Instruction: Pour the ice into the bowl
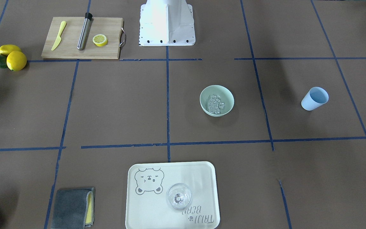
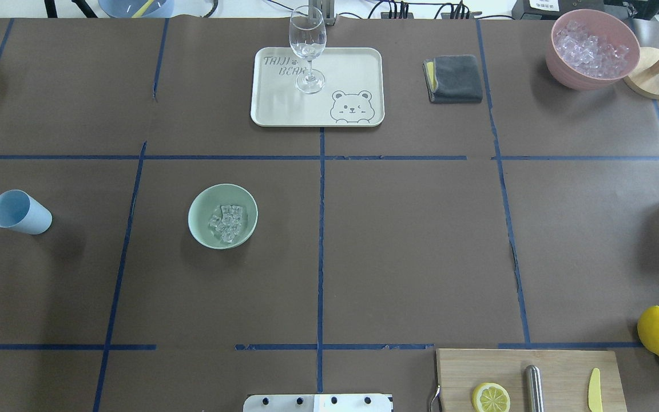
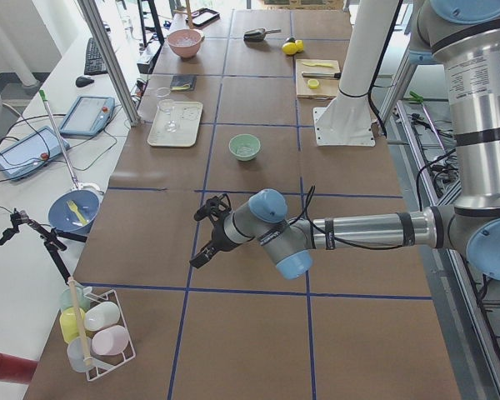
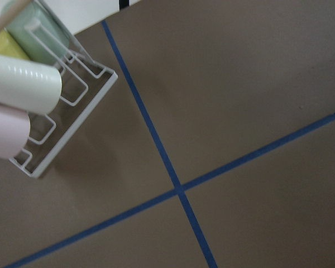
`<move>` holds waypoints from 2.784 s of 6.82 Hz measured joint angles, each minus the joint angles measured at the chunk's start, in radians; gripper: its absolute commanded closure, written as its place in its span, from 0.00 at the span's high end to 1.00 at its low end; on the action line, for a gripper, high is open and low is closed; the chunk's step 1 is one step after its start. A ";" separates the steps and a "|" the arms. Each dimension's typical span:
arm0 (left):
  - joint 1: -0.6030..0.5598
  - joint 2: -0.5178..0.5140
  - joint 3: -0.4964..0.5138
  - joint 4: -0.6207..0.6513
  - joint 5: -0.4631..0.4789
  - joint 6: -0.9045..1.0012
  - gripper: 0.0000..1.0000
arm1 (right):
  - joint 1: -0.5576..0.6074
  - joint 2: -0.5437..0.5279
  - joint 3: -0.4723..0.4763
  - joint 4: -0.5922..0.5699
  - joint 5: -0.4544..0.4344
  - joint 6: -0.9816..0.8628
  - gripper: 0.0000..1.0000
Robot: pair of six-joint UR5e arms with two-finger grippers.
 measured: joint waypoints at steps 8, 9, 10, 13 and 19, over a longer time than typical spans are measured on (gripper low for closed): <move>-0.186 -0.044 -0.102 0.552 -0.038 0.276 1.00 | -0.745 0.615 -0.025 0.090 -0.389 1.073 1.00; -0.189 -0.048 -0.094 0.525 -0.039 0.274 1.00 | -0.818 0.723 -0.065 0.009 -0.465 1.110 1.00; -0.190 -0.052 -0.091 0.512 -0.040 0.271 1.00 | -0.883 0.814 -0.122 -0.038 -0.534 1.150 0.99; -0.189 -0.057 -0.093 0.504 -0.040 0.267 1.00 | -1.021 1.107 -0.456 -0.025 -0.695 1.275 0.95; -0.189 -0.058 -0.096 0.501 -0.040 0.268 1.00 | -1.095 1.236 -0.784 0.148 -0.741 1.307 0.00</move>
